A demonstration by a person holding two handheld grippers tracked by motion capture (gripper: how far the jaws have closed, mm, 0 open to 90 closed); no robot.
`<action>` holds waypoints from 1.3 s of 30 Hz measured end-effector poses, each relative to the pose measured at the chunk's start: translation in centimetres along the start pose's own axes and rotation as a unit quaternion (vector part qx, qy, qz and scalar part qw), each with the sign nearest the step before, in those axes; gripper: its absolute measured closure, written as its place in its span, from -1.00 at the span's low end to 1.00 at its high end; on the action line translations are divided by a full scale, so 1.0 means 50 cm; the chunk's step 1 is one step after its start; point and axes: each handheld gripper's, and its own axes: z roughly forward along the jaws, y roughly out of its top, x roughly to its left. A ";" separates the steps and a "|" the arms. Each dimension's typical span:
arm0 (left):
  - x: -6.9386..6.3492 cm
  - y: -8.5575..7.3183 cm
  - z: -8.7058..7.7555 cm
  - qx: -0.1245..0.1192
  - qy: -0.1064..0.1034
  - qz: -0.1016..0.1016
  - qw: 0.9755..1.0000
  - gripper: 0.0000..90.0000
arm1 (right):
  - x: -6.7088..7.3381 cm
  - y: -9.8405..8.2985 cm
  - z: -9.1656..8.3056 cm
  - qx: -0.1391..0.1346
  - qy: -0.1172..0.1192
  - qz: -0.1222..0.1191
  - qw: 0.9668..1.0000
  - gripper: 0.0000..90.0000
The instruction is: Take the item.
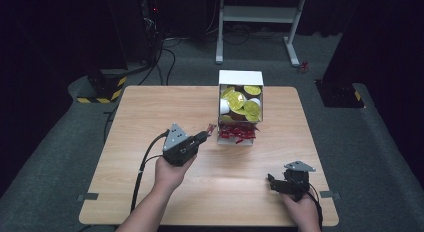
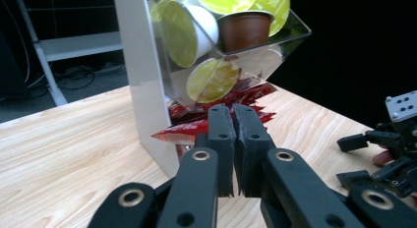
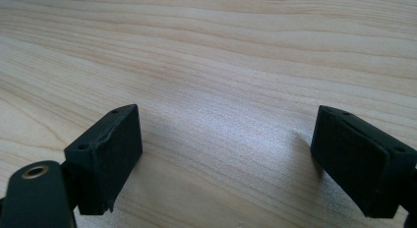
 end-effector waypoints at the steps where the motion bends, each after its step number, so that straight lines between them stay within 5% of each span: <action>1: 0.002 -0.001 -0.002 0.001 0.002 0.000 1.000 0.93 | 0.000 0.000 0.000 0.000 0.000 0.000 1.000 -0.73; 39: 0.107 -0.036 -0.072 -0.003 0.045 -0.029 0.999 0.93 | 0.000 0.000 0.000 0.000 -0.001 0.000 1.000 -0.73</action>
